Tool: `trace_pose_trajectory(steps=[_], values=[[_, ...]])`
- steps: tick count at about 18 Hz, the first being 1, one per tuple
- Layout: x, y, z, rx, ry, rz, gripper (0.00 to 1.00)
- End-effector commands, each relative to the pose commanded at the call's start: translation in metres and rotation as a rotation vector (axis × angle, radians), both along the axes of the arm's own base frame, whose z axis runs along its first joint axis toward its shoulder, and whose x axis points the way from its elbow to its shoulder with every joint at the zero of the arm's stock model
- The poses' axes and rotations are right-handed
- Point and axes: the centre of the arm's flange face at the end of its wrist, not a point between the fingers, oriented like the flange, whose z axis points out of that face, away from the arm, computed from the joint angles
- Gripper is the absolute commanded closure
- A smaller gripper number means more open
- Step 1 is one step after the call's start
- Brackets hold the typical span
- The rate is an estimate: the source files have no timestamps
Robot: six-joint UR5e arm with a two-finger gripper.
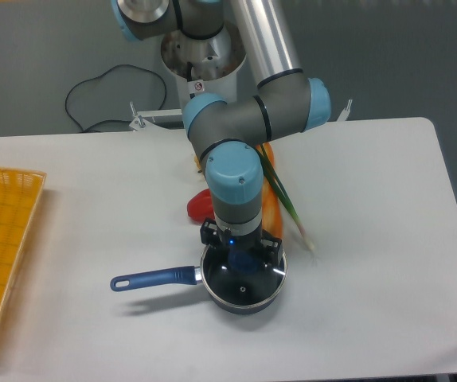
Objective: Open the lid
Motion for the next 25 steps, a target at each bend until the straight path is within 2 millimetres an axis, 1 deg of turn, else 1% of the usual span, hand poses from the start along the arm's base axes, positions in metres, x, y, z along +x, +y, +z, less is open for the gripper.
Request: trace_pose_trajectory(steps=[5, 9, 10, 14, 19, 25], values=[[0.000, 0.000, 0.000, 0.000, 0.000, 0.002, 0.30], [0.000, 0.000, 0.000, 0.000, 0.000, 0.005, 0.36], [0.000, 0.000, 0.001, 0.001, 0.001, 0.005, 0.40], [0.000, -0.001, 0.003, 0.007, 0.000, 0.006, 0.47], [0.000, -0.002, 0.010, 0.013, 0.007, 0.006, 0.49], [-0.007, -0.016, 0.032, 0.015, 0.015, 0.020, 0.51]])
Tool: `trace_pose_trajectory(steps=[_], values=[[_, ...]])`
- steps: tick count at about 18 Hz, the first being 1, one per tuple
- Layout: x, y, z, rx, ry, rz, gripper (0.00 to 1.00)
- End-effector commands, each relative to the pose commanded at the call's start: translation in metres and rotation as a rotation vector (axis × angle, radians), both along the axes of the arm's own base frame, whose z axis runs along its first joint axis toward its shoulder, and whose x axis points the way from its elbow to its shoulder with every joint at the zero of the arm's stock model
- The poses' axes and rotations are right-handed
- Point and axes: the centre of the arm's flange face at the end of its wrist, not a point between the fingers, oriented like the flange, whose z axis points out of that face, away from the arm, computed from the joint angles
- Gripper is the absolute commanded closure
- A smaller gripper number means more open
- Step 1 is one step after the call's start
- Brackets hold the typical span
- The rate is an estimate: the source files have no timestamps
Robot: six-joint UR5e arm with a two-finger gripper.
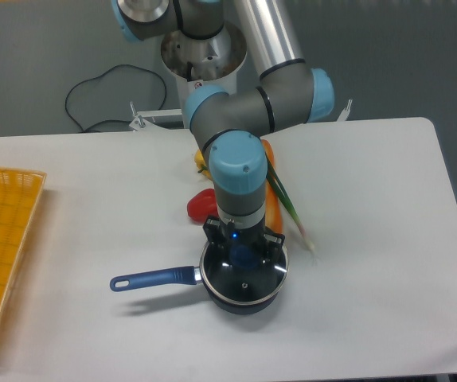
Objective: Open the lid
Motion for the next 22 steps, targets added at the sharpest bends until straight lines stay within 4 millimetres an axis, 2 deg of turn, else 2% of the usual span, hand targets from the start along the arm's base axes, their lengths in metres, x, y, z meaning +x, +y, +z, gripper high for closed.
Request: trace_pose_trajectory(steps=[3, 8, 13, 22], values=[[-0.001, -0.004, 0.002, -0.015, -0.009, 0.004, 0.51], [-0.003, -0.016, 0.019, -0.016, -0.011, 0.008, 0.51], [-0.020, -0.038, 0.028, -0.025, -0.022, -0.024, 0.51], [-0.039, -0.057, 0.033, -0.052, -0.058, -0.065, 0.52]])
